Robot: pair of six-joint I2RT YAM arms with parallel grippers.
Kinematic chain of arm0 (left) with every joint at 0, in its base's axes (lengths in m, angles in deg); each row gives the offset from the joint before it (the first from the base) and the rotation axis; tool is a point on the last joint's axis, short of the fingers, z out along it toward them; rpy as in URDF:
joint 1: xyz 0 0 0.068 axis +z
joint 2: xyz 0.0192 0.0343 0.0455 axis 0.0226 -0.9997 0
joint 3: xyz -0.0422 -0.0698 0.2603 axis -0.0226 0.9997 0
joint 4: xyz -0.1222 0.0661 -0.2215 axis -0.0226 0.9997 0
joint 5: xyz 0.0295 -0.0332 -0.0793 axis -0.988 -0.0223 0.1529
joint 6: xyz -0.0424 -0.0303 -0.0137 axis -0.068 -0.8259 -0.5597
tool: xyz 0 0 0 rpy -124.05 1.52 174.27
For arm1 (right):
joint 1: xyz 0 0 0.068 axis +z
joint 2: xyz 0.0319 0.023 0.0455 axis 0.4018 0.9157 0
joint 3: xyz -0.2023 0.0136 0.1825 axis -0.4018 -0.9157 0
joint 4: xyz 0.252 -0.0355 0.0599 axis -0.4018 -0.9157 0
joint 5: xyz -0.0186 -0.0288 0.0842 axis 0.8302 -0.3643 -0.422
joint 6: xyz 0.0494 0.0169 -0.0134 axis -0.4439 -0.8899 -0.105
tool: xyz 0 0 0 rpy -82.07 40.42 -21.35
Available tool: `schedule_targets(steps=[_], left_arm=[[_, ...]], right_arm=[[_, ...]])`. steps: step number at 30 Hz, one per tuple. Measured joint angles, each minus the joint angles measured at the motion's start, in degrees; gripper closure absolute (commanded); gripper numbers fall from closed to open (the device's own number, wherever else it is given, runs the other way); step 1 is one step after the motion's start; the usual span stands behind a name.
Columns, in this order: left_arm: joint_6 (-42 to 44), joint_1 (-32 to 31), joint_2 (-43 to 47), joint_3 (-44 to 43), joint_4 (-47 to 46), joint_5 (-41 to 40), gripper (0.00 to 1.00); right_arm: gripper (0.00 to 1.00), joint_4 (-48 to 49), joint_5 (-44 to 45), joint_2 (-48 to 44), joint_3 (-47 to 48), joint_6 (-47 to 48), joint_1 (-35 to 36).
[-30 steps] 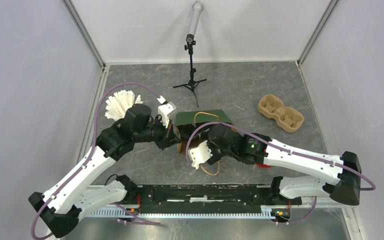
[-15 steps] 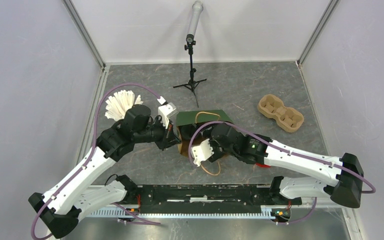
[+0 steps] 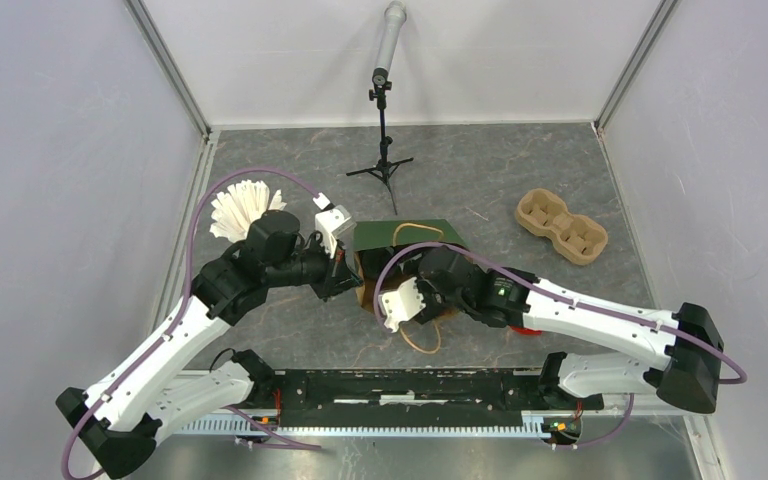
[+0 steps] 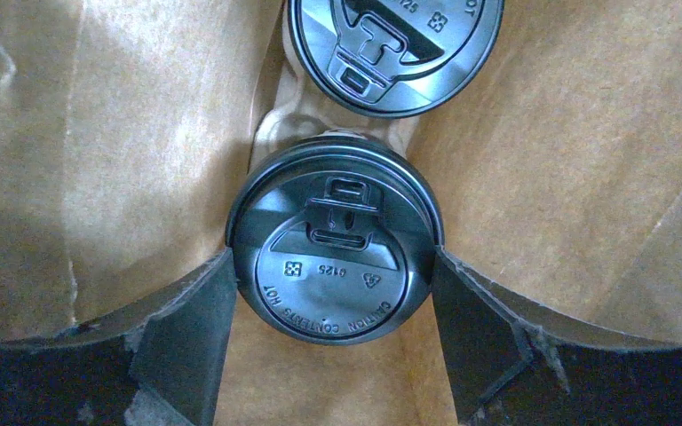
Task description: Pack the takeout coffee
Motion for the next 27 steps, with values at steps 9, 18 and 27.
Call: schedule_targets(steps=[9, 18, 27], left_arm=[[0.0, 0.0, 0.2, 0.0, -0.5, 0.0, 0.96], [0.0, 0.0, 0.0, 0.0, -1.4, 0.4, 0.96], [0.0, 0.0, -0.3, 0.0, -1.6, 1.3, 0.96]], right_arm=[[0.41, 0.0, 1.6, 0.6, 0.0, -1.3, 0.0], [0.40, -0.7, 2.0, 0.6, 0.0, -1.5, 0.0], [0.41, -0.6, 1.7, 1.3, -0.5, -1.5, -0.4]])
